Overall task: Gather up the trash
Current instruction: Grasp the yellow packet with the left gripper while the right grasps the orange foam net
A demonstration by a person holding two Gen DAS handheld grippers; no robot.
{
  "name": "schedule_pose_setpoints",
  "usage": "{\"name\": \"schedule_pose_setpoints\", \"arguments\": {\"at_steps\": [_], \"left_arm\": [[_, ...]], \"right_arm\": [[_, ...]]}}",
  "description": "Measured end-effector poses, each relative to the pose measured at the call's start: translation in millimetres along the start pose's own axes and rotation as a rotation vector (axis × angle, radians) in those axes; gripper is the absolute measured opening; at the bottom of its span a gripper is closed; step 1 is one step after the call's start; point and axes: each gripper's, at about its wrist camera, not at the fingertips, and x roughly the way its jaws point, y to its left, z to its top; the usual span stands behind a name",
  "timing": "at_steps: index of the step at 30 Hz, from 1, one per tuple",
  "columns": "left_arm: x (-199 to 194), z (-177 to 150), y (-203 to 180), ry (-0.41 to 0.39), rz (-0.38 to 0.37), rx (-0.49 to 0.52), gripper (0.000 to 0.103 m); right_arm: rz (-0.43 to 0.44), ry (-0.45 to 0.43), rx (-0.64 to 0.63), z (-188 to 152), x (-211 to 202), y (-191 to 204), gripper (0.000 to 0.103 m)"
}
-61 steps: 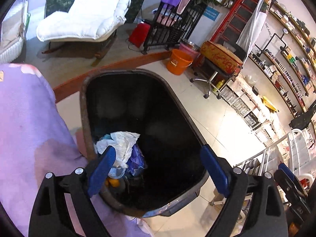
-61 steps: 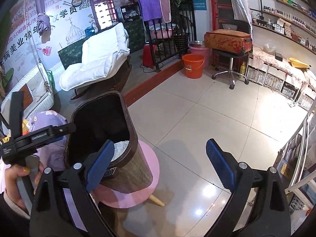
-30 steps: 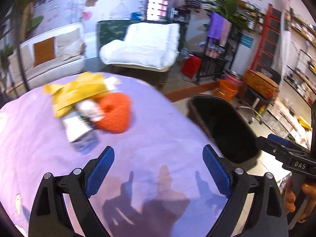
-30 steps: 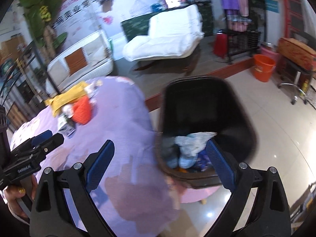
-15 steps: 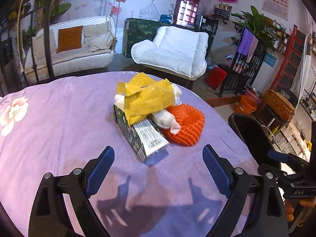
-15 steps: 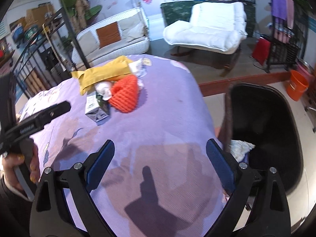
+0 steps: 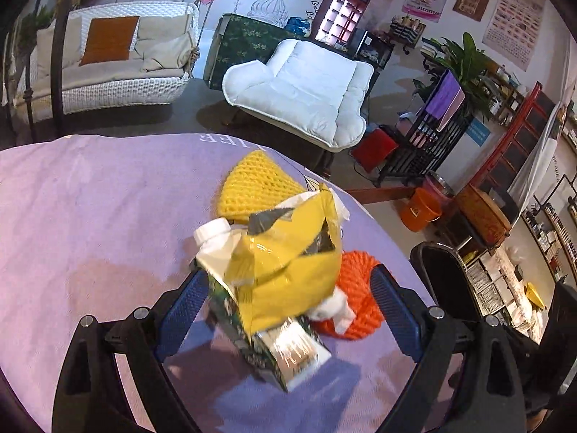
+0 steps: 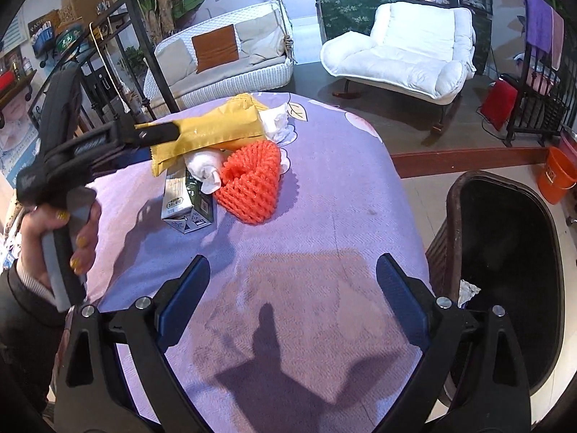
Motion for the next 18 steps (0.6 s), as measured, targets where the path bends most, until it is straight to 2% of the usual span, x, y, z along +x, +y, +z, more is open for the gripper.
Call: {"name": "schedule_pose_setpoints", "arguments": {"at_steps": [3,4,5,6,8,10,11,12,15,18], "left_arm": [[6,3,-4,0.003,-0.013,0.005,0.09],[6,4,-5,0.004,-0.014,0.01,0.086],[7,4,-7,0.004,-0.013,0.018,0.079],[7,4,-8,0.007,-0.012,0.025,0.076],[9,3,-9,0.02,0.001,0.033,0.058],[6,1,-9,0.014,0.003,0.033,0.054],[4,-1,-9,0.004,0.003,0.036,0.047],[2,-1,-9,-0.002,0.008,0.041,0.045],[-3,-4,-11,-0.016,0.018,0.048,0.027],[-9,-8,-11,-0.029,0.02,0.036,0.019]], "right_arm": [[-0.004,0.002,-0.003,2,3,0,0.093],[-0.003,0.002,-0.003,4,5,0,0.093],[0.0,0.002,-0.001,6,7,0,0.092],[0.004,0.003,0.001,8,9,0,0.091],[0.008,0.009,0.007,11,15,-1,0.09],[0.019,0.015,0.013,15,20,-1,0.087],[0.031,0.018,0.019,18,23,-1,0.086],[0.039,0.02,0.025,21,26,-2,0.085],[0.063,0.032,0.045,31,39,-1,0.083],[0.085,0.045,0.059,41,52,2,0.08]]}}
